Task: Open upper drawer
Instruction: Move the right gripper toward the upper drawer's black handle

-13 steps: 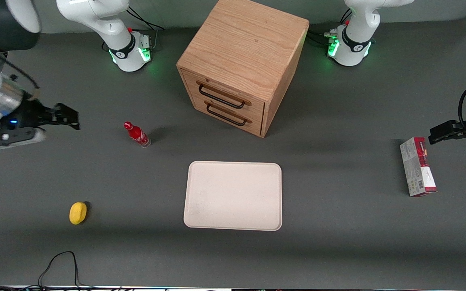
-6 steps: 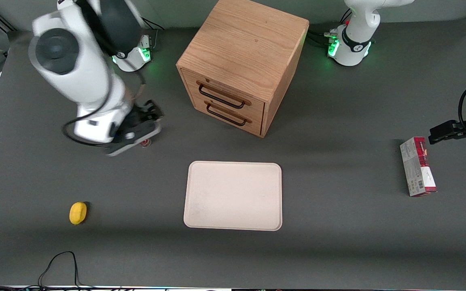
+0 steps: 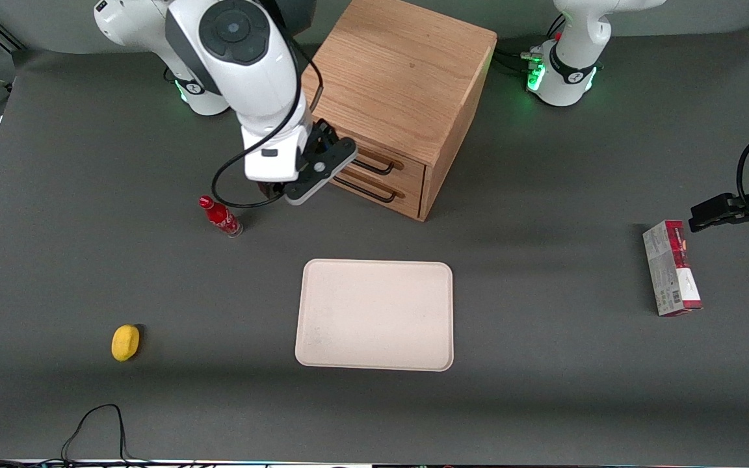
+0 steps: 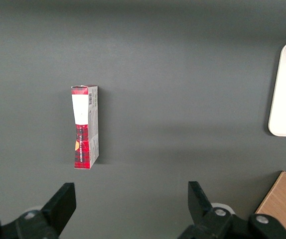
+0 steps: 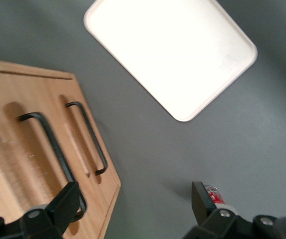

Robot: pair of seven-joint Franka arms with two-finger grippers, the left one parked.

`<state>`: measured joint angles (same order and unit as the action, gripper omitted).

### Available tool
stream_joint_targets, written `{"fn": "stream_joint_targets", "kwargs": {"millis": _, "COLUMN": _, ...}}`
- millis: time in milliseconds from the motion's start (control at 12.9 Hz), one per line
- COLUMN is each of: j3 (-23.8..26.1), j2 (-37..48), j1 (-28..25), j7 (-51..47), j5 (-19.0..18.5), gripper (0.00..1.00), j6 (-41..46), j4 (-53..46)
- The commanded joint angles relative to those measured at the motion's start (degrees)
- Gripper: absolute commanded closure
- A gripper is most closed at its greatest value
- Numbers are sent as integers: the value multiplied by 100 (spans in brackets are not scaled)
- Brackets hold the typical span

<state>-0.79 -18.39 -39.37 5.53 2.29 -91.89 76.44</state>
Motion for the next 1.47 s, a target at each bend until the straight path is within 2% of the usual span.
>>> {"fn": "stream_joint_targets", "kwargs": {"millis": 0, "j3": 201, "j2": -129, "j1": 34, "j7": 648, "j5": 166, "gripper": 0, "j6": 39, "j4": -130}}
{"fn": "stream_joint_targets", "kwargs": {"millis": 155, "j3": 289, "j2": -129, "j1": 17, "j7": 1045, "j5": 166, "gripper": 0, "j6": 66, "j4": -104}}
{"fn": "stream_joint_targets", "kwargs": {"millis": 465, "j3": 307, "j2": -129, "j1": -124, "j7": 1203, "j5": 184, "gripper": 0, "j6": 83, "j4": -77}}
{"fn": "stream_joint_targets", "kwargs": {"millis": 697, "j3": 298, "j2": -42, "j1": -98, "j7": 1687, "j5": 666, "gripper": 0, "j6": 127, "j4": 81}}
{"fn": "stream_joint_targets", "kwargs": {"millis": 852, "j3": 281, "j2": -50, "j1": -80, "j7": 1828, "j5": 711, "gripper": 0, "j6": 127, "j4": 90}}
{"fn": "stream_joint_targets", "kwargs": {"millis": 1006, "j3": 246, "j2": -41, "j1": -80, "j7": 1837, "j5": 913, "gripper": 0, "j6": 136, "j4": 133}}
{"fn": "stream_joint_targets", "kwargs": {"millis": 1394, "j3": 228, "j2": -15, "j1": -89, "j7": 1890, "j5": 861, "gripper": 0, "j6": -65, "j4": 511}}
